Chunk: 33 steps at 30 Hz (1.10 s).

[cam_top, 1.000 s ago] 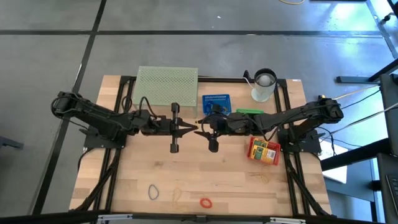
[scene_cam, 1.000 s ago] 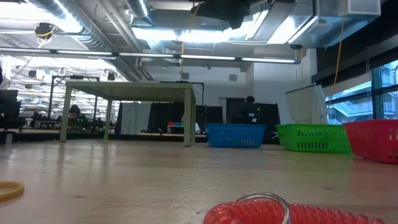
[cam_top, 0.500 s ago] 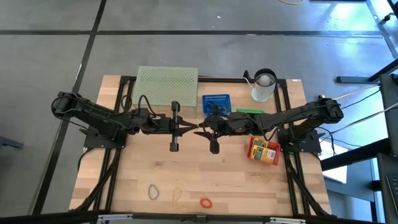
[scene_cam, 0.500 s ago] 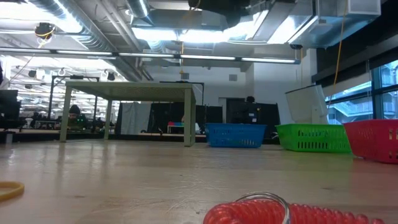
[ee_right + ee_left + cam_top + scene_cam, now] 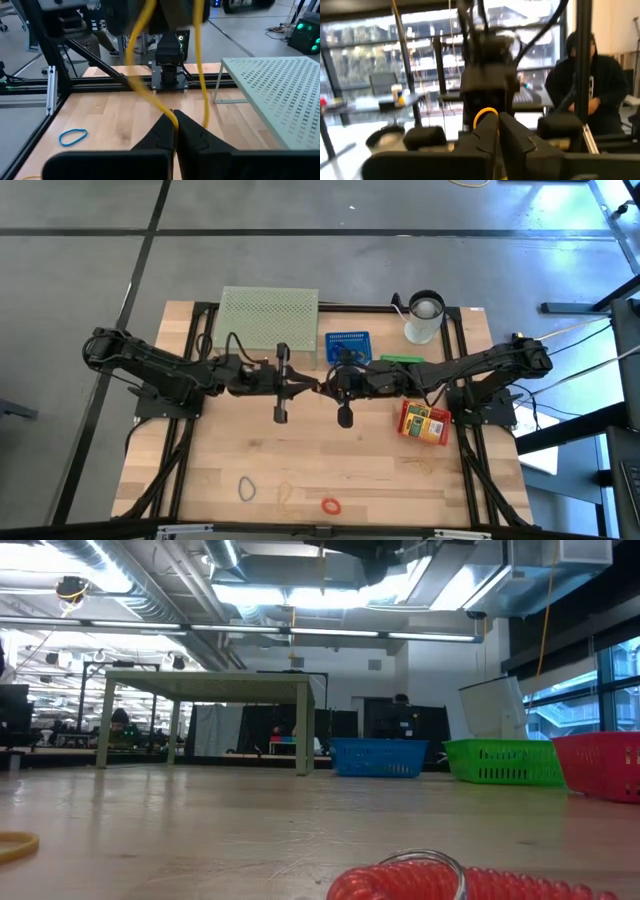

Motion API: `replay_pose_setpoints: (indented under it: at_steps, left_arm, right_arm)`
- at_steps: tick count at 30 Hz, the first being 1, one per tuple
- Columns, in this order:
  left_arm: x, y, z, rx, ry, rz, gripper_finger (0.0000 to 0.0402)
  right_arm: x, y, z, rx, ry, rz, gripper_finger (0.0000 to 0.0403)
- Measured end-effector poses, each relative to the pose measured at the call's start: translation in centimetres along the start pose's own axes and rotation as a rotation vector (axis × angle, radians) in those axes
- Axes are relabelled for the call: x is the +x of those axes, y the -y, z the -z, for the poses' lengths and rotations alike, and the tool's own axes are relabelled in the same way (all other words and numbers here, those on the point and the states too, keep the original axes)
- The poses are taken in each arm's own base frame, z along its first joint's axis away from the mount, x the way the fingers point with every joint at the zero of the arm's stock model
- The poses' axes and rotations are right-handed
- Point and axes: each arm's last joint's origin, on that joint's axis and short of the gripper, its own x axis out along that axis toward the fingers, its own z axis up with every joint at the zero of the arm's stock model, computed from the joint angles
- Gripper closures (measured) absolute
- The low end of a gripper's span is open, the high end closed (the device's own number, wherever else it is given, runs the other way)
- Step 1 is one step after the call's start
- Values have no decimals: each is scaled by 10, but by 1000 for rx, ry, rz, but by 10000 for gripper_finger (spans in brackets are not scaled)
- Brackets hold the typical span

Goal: Pick & Place Office Desk Supplies
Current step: Put the yellow rubber band into the green bin

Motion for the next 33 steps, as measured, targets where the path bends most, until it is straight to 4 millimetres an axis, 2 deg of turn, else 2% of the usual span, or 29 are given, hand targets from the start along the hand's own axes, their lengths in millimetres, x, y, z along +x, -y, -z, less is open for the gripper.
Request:
replay_pose_setpoints:
  at_steps: [7,15,20,26,33]
  left_arm:
    - [-3,1,23,-8,-236,-29,316]
    - [-11,-3,44,-85,-459,-217,248]
    - [-13,0,47,-139,-493,-211,237]
    - [-15,7,47,-139,-494,-185,243]
    - [-16,14,46,-129,-498,-158,246]
  right_arm:
    - [-10,2,1,54,-73,9,401]
    - [-49,9,2,176,-278,80,402]
    - [-71,18,13,225,-433,277,402]
    - [-88,26,32,259,-602,516,402]
    - [-106,35,42,279,-675,755,401]
